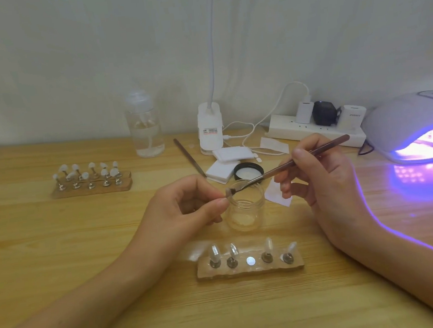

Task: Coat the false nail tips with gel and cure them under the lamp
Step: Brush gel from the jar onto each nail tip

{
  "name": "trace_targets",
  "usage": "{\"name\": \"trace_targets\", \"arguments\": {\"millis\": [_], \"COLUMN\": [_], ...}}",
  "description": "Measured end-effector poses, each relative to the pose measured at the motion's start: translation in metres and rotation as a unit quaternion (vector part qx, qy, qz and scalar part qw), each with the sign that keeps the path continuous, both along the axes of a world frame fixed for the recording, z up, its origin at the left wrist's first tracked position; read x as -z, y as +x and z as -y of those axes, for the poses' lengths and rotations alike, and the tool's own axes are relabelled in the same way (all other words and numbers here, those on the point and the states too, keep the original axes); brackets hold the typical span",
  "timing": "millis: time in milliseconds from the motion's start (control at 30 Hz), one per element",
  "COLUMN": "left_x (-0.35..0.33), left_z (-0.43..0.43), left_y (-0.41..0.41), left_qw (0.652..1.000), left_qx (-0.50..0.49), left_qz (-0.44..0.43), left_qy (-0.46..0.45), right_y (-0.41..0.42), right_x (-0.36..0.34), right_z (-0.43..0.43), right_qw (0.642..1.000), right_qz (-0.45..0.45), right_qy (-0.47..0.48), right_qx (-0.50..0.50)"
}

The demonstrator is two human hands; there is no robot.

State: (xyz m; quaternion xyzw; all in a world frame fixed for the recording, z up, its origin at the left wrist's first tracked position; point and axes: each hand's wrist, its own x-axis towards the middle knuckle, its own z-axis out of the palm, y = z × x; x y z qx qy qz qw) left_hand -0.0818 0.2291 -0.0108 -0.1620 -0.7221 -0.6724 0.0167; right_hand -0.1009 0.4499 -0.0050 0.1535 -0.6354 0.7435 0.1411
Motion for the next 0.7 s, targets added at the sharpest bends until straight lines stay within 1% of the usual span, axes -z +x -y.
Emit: {"name": "trace_targets", "arguments": {"millis": [67, 100, 233, 300, 400, 500, 600, 700], "left_x": [-0.0002, -0.0003, 0.0000, 0.0000, 0.0003, 0.0005, 0.0009, 0.0016], "left_z": [0.0001, 0.0000, -0.0002, -0.0001, -0.0001, 0.0001, 0.0007, 0.0014], "left_y": [0.0002, 0.0003, 0.0002, -0.0004, -0.0008, -0.0007, -0.0012, -0.0016], "left_qw": [1.000, 1.000, 1.000, 1.000, 1.000, 1.000, 1.000, 1.000], "left_qx": [-0.003, -0.004, -0.003, -0.002, 0.001, 0.003, 0.006, 0.007], "left_qz": [0.003, 0.004, 0.008, 0.007, 0.006, 0.003, 0.002, -0.003], "left_qy": [0.001, 0.000, 0.003, 0.000, 0.002, 0.002, 0.002, -0.005], "right_y": [0.0006, 0.0012, 0.0030, 0.0036, 0.0029, 0.0024, 0.0027, 0.0030], "right_x": [0.0002, -0.0002, -0.0038, -0.0038, -0.0017, -0.0015, -0.0036, -0.0034], "right_z": [-0.0010, -0.0012, 0.0007, 0.0017, 0.0007, -0.0005, 0.0001, 0.0016], "right_qw": [1.000, 1.000, 0.999, 1.000, 1.000, 1.000, 0.999, 1.000], "right_qz": [0.010, 0.013, -0.002, -0.005, 0.004, 0.009, -0.001, 0.003], "right_qy": [0.014, 0.006, -0.033, -0.017, 0.011, 0.000, -0.031, -0.013], "right_qx": [0.022, 0.025, -0.012, -0.022, 0.005, 0.019, -0.010, -0.024]}}
